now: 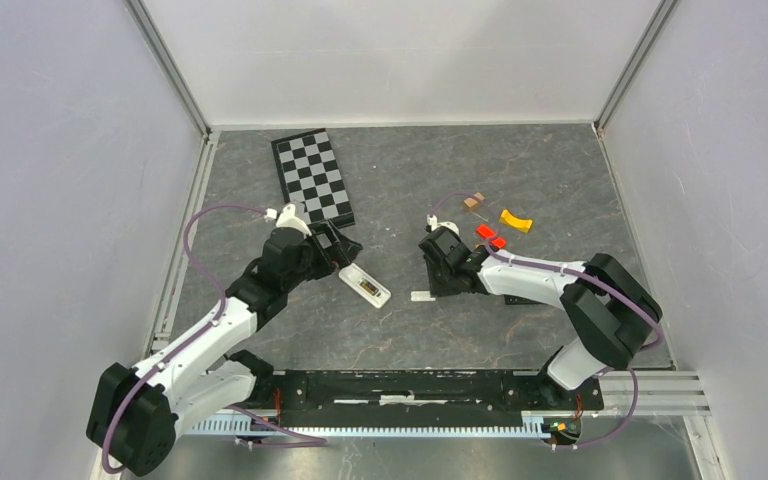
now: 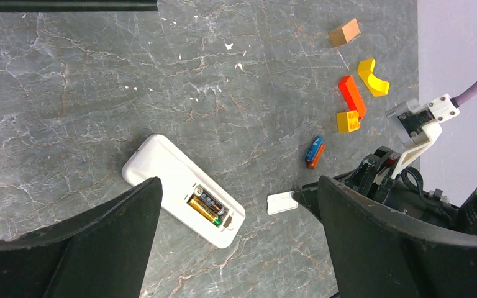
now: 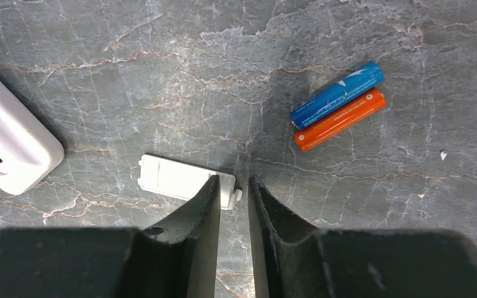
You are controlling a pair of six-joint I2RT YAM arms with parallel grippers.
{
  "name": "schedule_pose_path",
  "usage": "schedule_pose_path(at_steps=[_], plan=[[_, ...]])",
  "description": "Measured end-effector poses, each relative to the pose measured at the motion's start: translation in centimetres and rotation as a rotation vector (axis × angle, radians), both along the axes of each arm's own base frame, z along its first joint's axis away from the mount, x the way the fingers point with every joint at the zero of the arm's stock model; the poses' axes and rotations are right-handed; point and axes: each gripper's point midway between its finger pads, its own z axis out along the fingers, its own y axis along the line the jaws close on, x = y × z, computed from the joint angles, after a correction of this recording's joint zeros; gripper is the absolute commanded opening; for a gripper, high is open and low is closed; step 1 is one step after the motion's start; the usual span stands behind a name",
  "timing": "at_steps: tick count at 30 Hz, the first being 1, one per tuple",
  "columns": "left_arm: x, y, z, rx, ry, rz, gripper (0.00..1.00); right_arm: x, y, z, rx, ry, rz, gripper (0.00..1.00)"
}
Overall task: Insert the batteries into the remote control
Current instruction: Pick up the battery cover at the center of the board.
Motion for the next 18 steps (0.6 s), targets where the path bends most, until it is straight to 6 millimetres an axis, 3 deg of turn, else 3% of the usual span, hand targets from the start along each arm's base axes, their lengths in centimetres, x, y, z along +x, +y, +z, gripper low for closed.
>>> schedule_pose_path(at_steps=[3, 12, 18], plan=[[-0.05, -0.05, -0.09, 0.000, 0.003, -0.004, 1.00, -0.16, 0.15, 0.04, 0.005, 0.004, 0.007, 0.29], [-0.05, -0.06, -0.12, 0.000, 0.004, -0.004, 1.00, -0.34, 0.24, 0.03, 0.006, 0.009, 0.016, 0.16], [-0.15, -0.19, -0.15, -0.003, 0.007, -0.012, 1.00, -0.28, 0.25, 0.06, 0.006, 0.006, 0.018, 0.00]])
